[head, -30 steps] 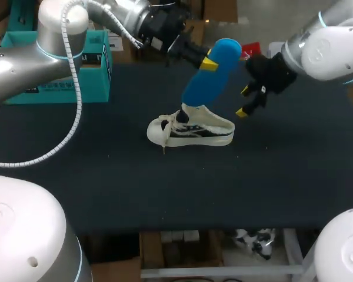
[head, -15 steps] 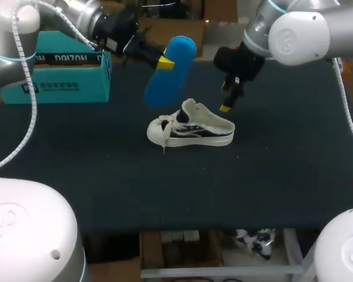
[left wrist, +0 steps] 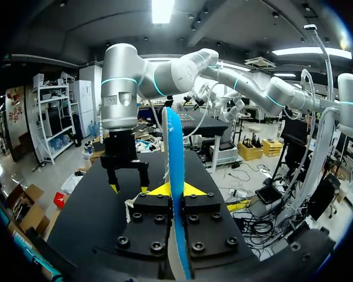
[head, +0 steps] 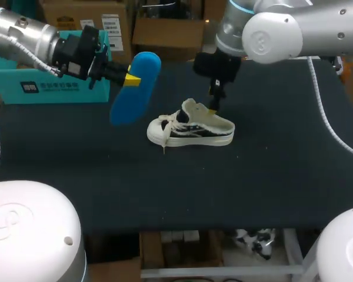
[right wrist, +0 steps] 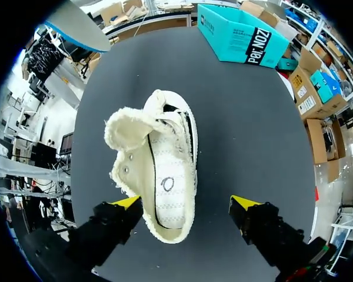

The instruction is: Open the shoe tongue, take the insole out of the shoe, put the insole back into the shoe, and pack the shoe into the shoebox

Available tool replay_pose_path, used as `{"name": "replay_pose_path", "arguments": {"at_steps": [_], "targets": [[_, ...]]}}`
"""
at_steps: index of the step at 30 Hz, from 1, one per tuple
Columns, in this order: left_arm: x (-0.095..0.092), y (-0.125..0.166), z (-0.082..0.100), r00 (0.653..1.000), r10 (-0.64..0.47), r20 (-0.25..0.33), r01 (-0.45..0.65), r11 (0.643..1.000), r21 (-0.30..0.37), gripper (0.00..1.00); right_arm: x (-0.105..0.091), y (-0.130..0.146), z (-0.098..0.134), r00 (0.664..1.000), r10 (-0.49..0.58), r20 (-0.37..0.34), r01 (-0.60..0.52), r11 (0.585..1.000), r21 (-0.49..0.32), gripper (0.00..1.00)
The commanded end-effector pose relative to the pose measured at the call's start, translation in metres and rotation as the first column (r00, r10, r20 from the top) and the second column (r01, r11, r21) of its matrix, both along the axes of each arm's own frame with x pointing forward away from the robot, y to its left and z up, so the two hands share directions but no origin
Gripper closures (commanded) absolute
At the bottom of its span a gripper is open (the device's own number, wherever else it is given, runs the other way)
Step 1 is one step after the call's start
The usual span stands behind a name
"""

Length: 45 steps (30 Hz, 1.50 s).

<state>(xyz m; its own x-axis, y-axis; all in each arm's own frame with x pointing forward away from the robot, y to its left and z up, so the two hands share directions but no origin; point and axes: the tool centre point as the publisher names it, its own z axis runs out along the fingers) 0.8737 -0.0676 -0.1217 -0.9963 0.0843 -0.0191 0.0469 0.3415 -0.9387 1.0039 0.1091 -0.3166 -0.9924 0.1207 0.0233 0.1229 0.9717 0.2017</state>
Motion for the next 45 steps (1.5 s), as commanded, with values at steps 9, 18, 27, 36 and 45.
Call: {"name": "replay_pose_path", "arguments": {"at_steps": [9, 18, 27, 36, 45], "targets": [[-0.013, 0.044, -0.022, 0.941, 0.335, 0.057, -0.334, 0.942, -0.023, 1.00, 0.008, 0.019, -0.021, 1.000, -0.023, -0.018, 0.019, 0.981, -0.195, 0.00], [-0.015, 0.056, -0.031, 0.930, 0.366, 0.047, -0.365, 0.931, -0.018, 1.00, 0.008, 0.020, -0.033, 0.999, -0.042, 0.011, 0.043, 0.977, -0.211, 0.38], [-0.011, 0.060, -0.039, 0.927, 0.372, 0.035, -0.372, 0.928, -0.009, 1.00, 0.005, 0.024, -0.040, 0.997, -0.057, 0.055, 0.068, 0.973, -0.222, 1.00], [0.003, 0.058, -0.041, 0.942, 0.334, 0.010, -0.334, 0.942, -0.012, 1.00, -0.001, 0.027, -0.037, 0.994, -0.100, 0.053, 0.110, 0.963, -0.244, 1.00], [0.026, 0.038, -0.026, 0.976, 0.216, 0.012, -0.216, 0.976, -0.028, 1.00, -0.018, 0.027, -0.017, 0.953, -0.299, 0.043, 0.301, 0.930, -0.209, 1.00]]}}
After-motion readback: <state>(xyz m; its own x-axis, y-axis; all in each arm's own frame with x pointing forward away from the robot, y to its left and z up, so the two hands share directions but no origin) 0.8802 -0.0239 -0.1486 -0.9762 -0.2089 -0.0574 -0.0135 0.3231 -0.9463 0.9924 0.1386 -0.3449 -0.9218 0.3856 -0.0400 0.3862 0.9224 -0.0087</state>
